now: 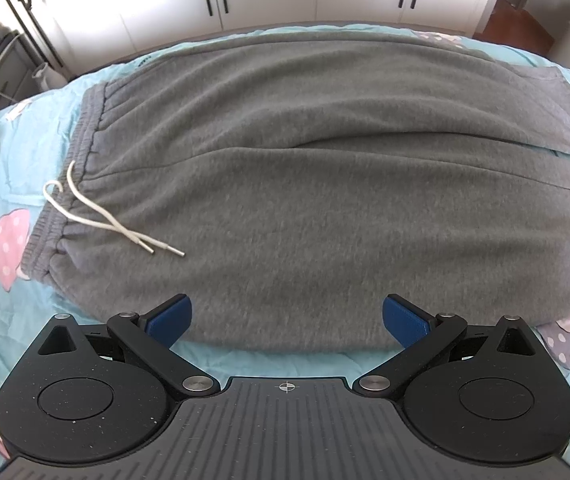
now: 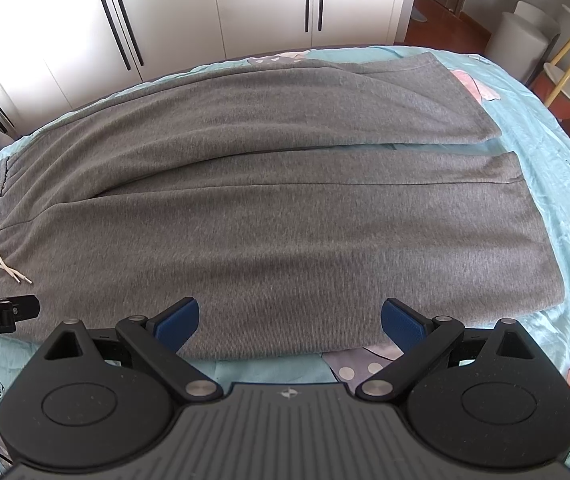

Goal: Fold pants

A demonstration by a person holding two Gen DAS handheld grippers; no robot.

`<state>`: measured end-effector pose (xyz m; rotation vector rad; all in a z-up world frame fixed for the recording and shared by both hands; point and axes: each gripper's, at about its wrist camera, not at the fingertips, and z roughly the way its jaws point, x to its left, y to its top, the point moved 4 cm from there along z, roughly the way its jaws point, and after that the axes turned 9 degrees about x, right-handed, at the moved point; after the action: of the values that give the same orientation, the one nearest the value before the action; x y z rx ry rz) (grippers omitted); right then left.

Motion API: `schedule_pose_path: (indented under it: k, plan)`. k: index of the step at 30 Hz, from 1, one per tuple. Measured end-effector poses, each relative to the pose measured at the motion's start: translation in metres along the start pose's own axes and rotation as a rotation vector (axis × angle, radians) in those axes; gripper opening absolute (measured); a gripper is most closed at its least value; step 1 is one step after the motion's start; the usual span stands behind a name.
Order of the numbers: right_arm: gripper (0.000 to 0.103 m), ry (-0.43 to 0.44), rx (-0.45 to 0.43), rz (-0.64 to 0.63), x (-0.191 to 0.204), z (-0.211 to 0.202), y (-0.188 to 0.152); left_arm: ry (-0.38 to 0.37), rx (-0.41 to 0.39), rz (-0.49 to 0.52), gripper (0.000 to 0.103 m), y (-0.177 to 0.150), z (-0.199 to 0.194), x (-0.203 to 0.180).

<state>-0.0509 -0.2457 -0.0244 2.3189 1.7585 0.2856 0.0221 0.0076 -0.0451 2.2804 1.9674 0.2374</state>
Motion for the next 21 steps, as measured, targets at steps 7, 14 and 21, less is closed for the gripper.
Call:
schedule_pose_path:
  k: [7,14,21]
  plan:
    - [0.098,0.0,-0.002,0.0,0.0005,0.0004,-0.0003,-0.001,0.002,-0.001,0.103,0.0002,-0.0003,0.0001]
    - [0.098,0.001,0.001,-0.001,-0.0001,0.0008,-0.0006,-0.003,0.002,-0.003,0.103,-0.0003,-0.0007,0.0005]
    - [0.098,0.001,0.001,-0.002,-0.0002,0.0007,-0.0008,-0.004,0.004,-0.002,0.103,0.0002,-0.0006,0.001]
